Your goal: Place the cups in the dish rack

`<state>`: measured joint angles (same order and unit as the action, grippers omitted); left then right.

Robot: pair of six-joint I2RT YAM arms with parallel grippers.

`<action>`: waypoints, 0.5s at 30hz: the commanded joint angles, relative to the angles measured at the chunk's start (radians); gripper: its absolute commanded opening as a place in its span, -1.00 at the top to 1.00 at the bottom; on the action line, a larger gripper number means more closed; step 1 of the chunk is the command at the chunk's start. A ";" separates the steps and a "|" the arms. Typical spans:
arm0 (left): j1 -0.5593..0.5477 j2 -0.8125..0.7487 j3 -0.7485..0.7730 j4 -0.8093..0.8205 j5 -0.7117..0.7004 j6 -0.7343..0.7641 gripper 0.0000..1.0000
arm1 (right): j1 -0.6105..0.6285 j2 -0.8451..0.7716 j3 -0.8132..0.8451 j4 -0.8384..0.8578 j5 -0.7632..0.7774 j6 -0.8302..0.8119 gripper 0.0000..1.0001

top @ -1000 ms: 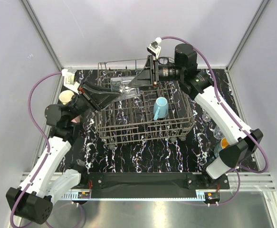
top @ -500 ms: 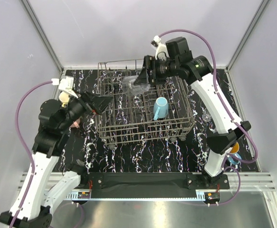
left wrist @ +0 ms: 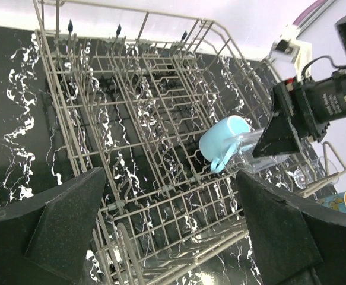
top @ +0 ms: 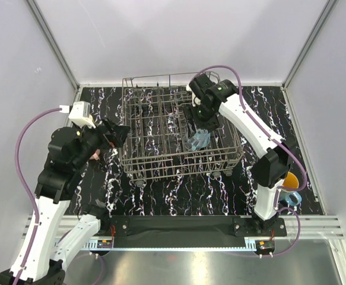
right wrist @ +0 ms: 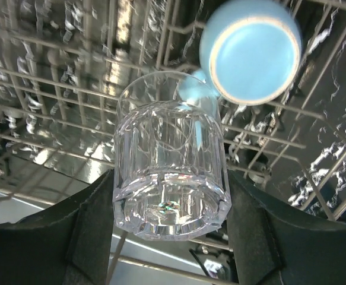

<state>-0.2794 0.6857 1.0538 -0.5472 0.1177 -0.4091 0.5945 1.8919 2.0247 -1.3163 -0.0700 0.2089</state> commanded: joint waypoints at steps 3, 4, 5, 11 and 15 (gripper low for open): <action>0.000 0.009 0.000 0.030 0.000 0.018 -0.98 | 0.025 0.018 -0.023 -0.032 0.093 -0.036 1.00; -0.001 0.006 -0.006 0.032 0.000 0.019 -0.98 | 0.033 0.022 -0.018 -0.043 0.098 -0.032 1.00; -0.003 0.000 -0.009 0.030 -0.004 0.024 -0.98 | 0.036 0.022 -0.018 -0.046 0.096 -0.032 1.00; -0.003 -0.023 -0.029 0.016 -0.030 0.024 -0.98 | 0.067 -0.004 -0.021 -0.095 0.095 -0.014 1.00; -0.003 -0.018 -0.037 0.026 -0.009 0.016 -0.98 | 0.074 -0.048 -0.052 -0.118 0.073 -0.003 1.00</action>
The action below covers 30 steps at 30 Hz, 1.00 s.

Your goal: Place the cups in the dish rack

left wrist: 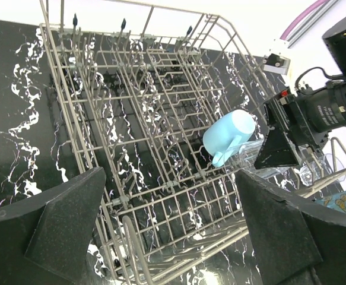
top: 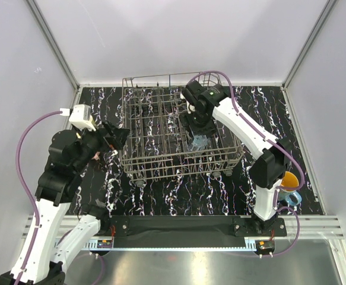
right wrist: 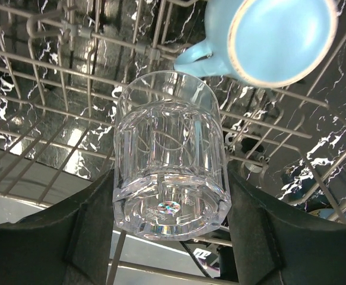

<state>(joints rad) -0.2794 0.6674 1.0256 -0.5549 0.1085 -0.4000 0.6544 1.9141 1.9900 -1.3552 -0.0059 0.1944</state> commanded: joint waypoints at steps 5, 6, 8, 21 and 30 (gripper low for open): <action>-0.003 -0.012 -0.010 0.027 0.003 0.004 -0.98 | 0.028 -0.082 -0.085 -0.091 -0.029 0.017 1.00; -0.003 -0.015 -0.015 0.027 0.003 0.004 -0.98 | 0.039 -0.082 -0.094 -0.094 -0.028 0.020 1.00; -0.003 -0.019 -0.022 0.023 0.003 0.006 -0.98 | 0.047 -0.084 -0.096 -0.101 -0.032 0.023 1.00; -0.003 -0.023 -0.047 0.016 -0.030 0.029 -0.98 | 0.063 -0.075 -0.105 -0.148 -0.077 0.005 1.00; -0.014 0.034 -0.041 -0.010 0.022 0.015 -0.97 | 0.065 -0.087 -0.164 -0.139 -0.071 -0.041 1.00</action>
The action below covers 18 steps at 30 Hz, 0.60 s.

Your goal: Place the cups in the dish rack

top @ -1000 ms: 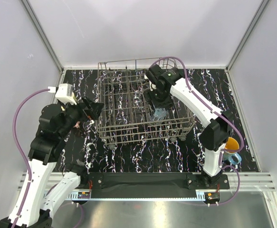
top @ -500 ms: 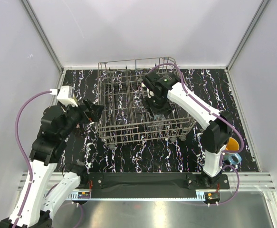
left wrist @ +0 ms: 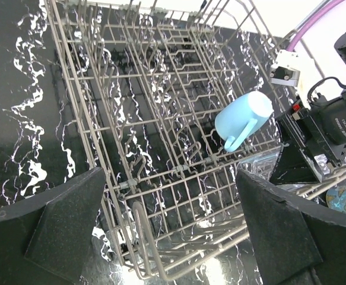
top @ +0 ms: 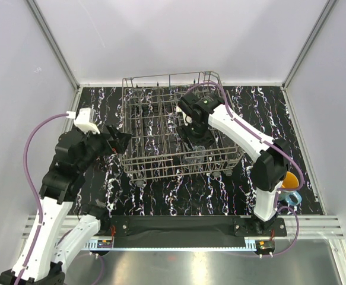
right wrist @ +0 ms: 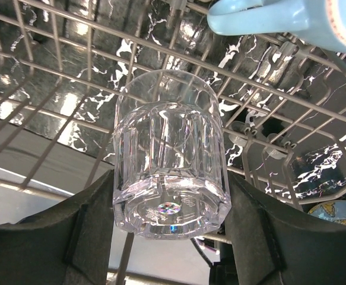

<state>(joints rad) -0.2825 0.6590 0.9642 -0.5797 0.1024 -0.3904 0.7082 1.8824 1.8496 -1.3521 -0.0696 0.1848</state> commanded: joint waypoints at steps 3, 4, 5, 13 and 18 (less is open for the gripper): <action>-0.021 0.047 0.005 0.019 0.027 -0.008 -0.96 | 0.011 -0.074 -0.059 -0.142 0.025 -0.033 1.00; -0.021 0.054 0.017 0.009 0.022 -0.010 -0.96 | 0.011 -0.074 -0.059 -0.140 0.022 -0.033 1.00; -0.023 0.056 0.031 0.004 0.032 -0.008 -0.96 | 0.010 -0.074 -0.066 -0.139 -0.002 -0.036 1.00; -0.026 0.015 0.051 -0.014 0.013 0.013 -0.96 | 0.013 -0.064 -0.088 -0.151 0.030 -0.022 1.00; -0.026 0.011 0.047 -0.031 0.002 0.027 -0.96 | 0.013 -0.152 -0.105 -0.145 0.047 -0.031 1.00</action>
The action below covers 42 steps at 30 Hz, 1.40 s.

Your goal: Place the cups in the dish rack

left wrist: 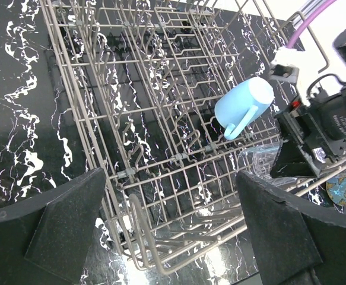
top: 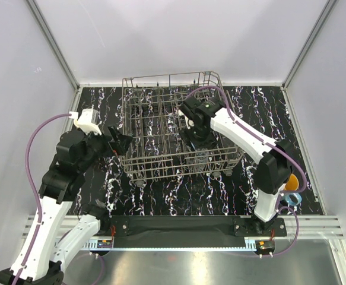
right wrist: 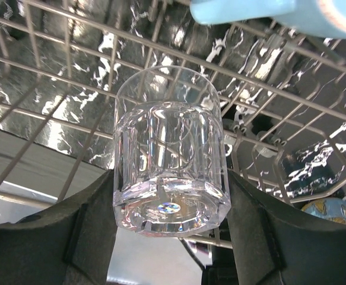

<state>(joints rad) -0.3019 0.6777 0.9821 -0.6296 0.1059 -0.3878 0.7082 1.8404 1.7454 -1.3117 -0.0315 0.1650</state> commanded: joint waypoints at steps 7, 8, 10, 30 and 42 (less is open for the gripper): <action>-0.006 -0.030 0.023 0.007 0.000 0.023 -0.96 | 0.011 -0.092 -0.037 -0.162 -0.076 -0.027 1.00; -0.006 -0.039 0.015 0.011 0.002 0.023 -0.96 | 0.011 -0.084 -0.034 -0.164 -0.077 -0.024 1.00; -0.006 -0.052 -0.002 0.016 -0.012 0.014 -0.96 | 0.013 -0.078 -0.038 -0.159 -0.094 -0.022 1.00; -0.006 -0.072 -0.010 -0.007 -0.008 0.018 -0.95 | 0.033 0.002 -0.043 -0.170 0.007 0.002 1.00; -0.006 -0.066 -0.028 0.030 0.034 -0.002 -0.94 | 0.011 0.011 0.389 -0.216 0.253 0.086 1.00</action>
<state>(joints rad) -0.3038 0.6151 0.9463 -0.6552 0.1131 -0.3923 0.7277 1.8584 1.9919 -1.3495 0.0769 0.2028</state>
